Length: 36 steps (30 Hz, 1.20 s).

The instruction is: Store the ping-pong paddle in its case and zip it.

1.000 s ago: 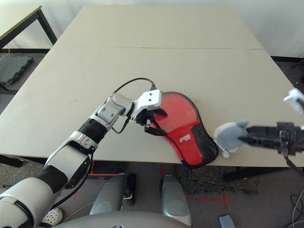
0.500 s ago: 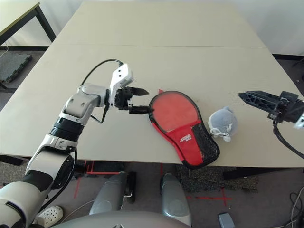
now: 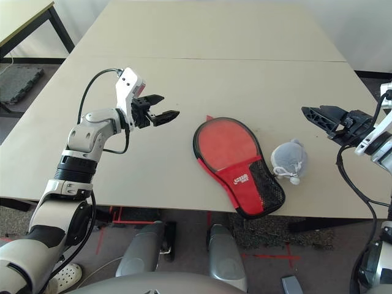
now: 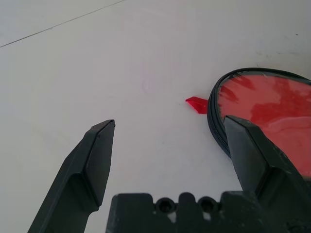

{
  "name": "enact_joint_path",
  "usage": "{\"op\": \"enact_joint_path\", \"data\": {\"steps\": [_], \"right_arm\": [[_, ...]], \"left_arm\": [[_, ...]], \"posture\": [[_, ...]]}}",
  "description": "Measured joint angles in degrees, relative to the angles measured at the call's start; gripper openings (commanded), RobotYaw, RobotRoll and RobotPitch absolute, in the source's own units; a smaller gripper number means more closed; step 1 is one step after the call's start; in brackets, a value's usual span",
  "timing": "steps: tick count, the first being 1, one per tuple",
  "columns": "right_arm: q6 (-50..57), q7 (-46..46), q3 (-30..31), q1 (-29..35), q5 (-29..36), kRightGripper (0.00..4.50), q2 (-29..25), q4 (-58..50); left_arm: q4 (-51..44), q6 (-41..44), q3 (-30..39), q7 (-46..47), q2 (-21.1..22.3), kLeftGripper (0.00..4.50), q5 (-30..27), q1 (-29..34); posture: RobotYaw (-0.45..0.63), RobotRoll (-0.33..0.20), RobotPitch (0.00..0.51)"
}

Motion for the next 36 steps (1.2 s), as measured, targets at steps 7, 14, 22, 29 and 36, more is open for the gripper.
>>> {"op": "enact_joint_path", "data": {"steps": [7,14,22,29,36], "right_arm": [[-0.1,-0.05,0.0,0.0,0.0,4.46,0.0,0.03],[-0.1,-0.06,0.0,0.0,0.0,4.46,0.0,0.03],[-28.44,-27.75,1.11,-5.93,-14.85,4.46,17.41,13.6],[-34.9,-28.77,3.01,-8.57,-16.57,4.46,18.02,15.61],[-37.61,-30.52,3.12,-8.52,-18.82,4.46,18.01,17.71]], "left_arm": [[0.0,-0.04,-0.02,0.2,0.06,4.5,-0.21,0.0],[0.0,-0.06,-0.04,0.23,0.06,4.5,-0.27,0.0],[9.68,-27.08,14.44,32.27,-3.26,4.5,2.53,6.04],[11.7,-31.7,12.44,32.26,-5.27,4.5,2.34,5.93],[12.18,-33.3,11.98,33.55,-4.97,4.5,2.38,5.9]], "posture": [[0.01,0.0,0.139],[0.01,0.0,0.139],[0.01,0.0,0.13],[0.01,0.0,0.128],[0.01,0.0,0.124]]}}
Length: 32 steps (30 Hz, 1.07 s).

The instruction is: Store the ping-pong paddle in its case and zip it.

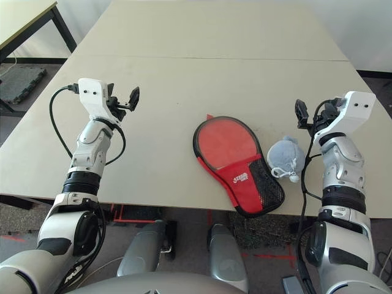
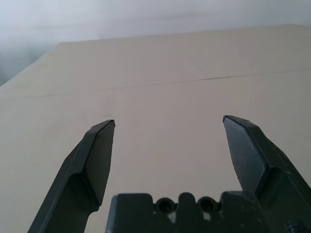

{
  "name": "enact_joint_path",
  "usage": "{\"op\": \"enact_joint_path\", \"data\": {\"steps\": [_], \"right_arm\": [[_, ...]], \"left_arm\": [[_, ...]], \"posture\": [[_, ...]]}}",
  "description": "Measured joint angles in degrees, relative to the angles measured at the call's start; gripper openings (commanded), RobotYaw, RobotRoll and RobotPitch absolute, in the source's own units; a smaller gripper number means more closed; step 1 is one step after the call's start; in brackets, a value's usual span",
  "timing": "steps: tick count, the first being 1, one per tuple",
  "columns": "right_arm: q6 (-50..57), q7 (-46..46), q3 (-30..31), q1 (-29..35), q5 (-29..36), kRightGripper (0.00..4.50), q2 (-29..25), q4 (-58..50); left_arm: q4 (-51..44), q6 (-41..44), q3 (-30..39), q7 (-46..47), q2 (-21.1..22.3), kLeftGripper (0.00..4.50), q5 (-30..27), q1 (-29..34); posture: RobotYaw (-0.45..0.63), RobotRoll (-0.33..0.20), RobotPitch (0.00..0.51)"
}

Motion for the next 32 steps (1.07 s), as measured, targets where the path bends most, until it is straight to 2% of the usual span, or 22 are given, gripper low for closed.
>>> {"op": "enact_joint_path", "data": {"steps": [15,16,18,21,23,32], "right_arm": [[-4.64,-4.59,0.2,-0.54,-3.57,4.46,-0.98,2.62],[-4.67,-4.59,0.2,-0.55,-3.67,4.46,-0.98,2.63],[-5.61,-6.56,0.25,-1.48,-4.52,4.46,-1.02,4.38],[-7.69,-11.89,-0.34,-2.63,-5.81,4.46,-1.97,7.47],[-8.56,-13.4,-0.41,-2.94,-5.94,4.46,-2.23,8.63],[-9.32,-13.51,0.09,-4.03,-6.27,4.46,-1.94,9.36]], "left_arm": [[2.83,-1.82,-0.2,4.04,1.53,4.5,0.91,-0.34],[3.04,-1.84,-0.21,4.05,1.53,4.5,0.91,-0.34],[4.47,-2.29,0.45,7.6,1.73,4.5,1.19,-0.44],[8.29,-2.86,4.32,16.44,4.6,4.5,2.05,-0.39],[9.4,-3.35,5.75,18.83,5.9,4.5,2.15,-0.41],[10.91,-4.79,5.87,18.78,5.04,4.5,1.76,-0.61]], "posture": [[0.01,0.0,0.122],[0.01,0.0,0.108],[0.01,0.0,0.108],[0.01,0.0,0.104],[0.01,0.0,0.104],[0.02,0.0,0.105]]}}
